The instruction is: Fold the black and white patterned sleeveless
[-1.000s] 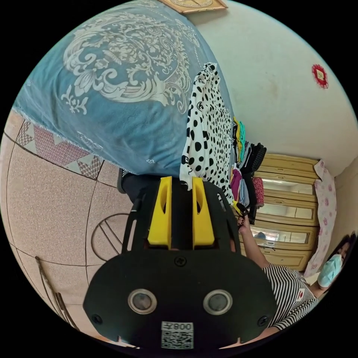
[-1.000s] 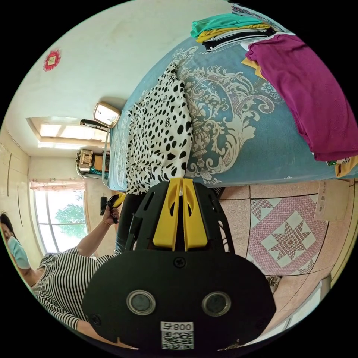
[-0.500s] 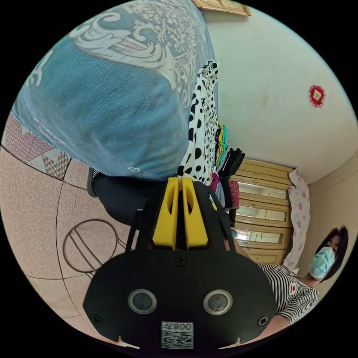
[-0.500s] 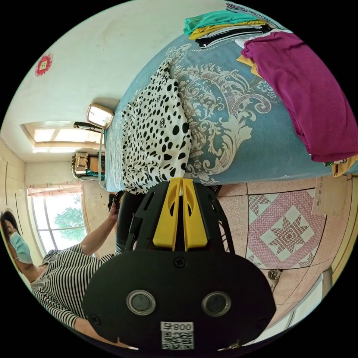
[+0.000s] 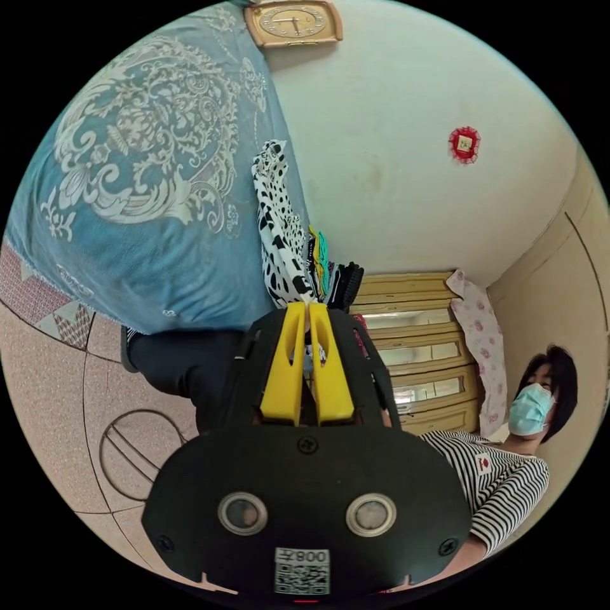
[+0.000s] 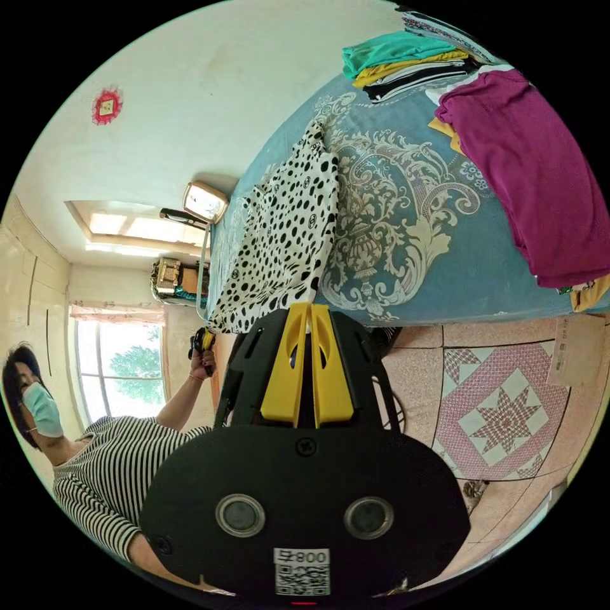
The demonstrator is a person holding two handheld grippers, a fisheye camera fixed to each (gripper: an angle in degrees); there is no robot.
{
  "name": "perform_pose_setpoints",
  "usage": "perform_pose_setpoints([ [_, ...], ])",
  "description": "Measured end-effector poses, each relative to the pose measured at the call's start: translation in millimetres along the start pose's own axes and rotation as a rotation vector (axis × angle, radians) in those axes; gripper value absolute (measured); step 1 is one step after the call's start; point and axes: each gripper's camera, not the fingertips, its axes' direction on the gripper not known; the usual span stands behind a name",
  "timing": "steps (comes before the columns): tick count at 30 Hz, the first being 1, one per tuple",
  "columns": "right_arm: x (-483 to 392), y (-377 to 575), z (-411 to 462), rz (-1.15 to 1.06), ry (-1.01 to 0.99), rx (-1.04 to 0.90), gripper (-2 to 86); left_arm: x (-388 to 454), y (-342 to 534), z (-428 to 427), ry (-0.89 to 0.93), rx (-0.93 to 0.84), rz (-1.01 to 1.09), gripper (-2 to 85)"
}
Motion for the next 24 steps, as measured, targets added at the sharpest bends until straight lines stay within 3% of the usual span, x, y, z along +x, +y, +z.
perform_pose_setpoints([
  [12, 9.5, 61.6, -44.2, -0.12, -0.107, 0.039, 0.4, 6.4, 45.4, -66.5, 0.019, 0.009, 0.044, 0.7],
  [24, 68.0, 131.6, -37.0, -0.068, -0.144, 0.018, 0.4, -21.5, 76.1, -116.4, 0.025, 0.004, -0.041, 0.6],
])
